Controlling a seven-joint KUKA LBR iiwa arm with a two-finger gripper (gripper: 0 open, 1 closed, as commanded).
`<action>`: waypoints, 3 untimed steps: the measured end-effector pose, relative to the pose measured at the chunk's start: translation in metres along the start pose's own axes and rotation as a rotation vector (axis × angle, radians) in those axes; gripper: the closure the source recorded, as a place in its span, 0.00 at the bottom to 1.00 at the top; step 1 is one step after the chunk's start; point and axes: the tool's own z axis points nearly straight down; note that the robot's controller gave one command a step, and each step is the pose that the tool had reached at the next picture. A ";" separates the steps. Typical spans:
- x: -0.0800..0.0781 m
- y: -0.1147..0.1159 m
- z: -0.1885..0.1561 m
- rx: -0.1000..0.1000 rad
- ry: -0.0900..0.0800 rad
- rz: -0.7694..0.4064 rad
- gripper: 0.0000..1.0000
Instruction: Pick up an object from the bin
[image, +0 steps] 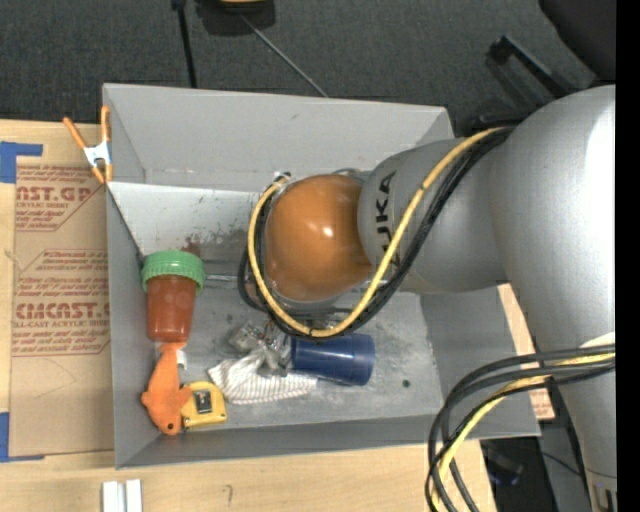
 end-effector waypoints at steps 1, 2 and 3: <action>0.000 0.000 -0.020 0.002 -0.001 0.000 1.00; -0.002 -0.001 -0.033 0.007 -0.006 0.000 1.00; -0.001 0.000 -0.044 0.004 -0.002 0.000 1.00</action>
Offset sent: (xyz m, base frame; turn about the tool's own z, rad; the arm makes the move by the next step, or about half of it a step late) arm 0.0000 0.0000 0.0096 0.0000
